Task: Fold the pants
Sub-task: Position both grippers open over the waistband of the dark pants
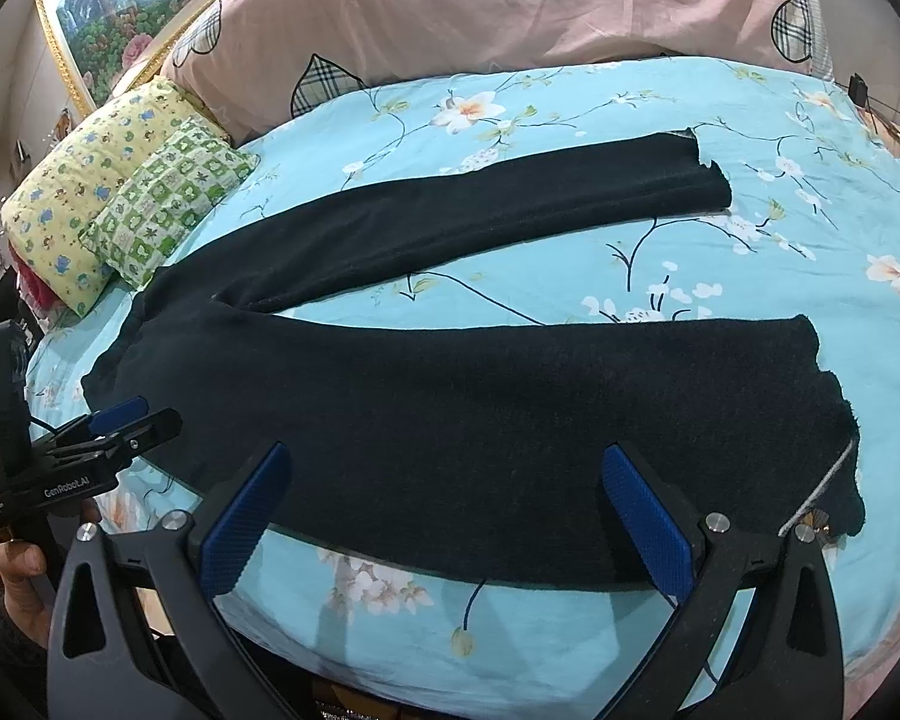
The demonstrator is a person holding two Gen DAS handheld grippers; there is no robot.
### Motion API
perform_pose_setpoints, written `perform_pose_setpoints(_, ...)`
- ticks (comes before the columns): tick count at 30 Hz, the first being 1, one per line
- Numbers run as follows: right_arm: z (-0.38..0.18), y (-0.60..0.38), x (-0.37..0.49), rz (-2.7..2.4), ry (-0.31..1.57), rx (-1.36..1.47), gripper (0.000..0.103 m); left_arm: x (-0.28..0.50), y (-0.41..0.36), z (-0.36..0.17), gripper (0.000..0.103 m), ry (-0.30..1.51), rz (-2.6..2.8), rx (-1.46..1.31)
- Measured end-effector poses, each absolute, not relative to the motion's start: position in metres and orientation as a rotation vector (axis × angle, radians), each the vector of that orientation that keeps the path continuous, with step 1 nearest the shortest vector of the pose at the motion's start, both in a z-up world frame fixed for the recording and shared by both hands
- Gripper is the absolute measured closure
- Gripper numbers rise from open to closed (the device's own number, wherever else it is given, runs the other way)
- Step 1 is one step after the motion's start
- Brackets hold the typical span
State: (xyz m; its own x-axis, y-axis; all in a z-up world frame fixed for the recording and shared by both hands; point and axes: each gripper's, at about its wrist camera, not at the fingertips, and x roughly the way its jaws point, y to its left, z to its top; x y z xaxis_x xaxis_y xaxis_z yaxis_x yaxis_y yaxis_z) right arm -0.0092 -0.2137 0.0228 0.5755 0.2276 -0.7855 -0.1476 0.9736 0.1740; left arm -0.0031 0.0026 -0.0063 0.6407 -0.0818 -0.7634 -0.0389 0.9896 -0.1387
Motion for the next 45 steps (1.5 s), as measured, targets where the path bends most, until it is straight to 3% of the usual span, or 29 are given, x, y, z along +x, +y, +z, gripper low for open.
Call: perform_pose_setpoints(45, 0.023, -0.2044, -0.0135, 0.225, 0.936, 0.088, 0.0, -0.0001, 0.0025, -0.0052, 0.011, 0.885, -0.027, -0.139)
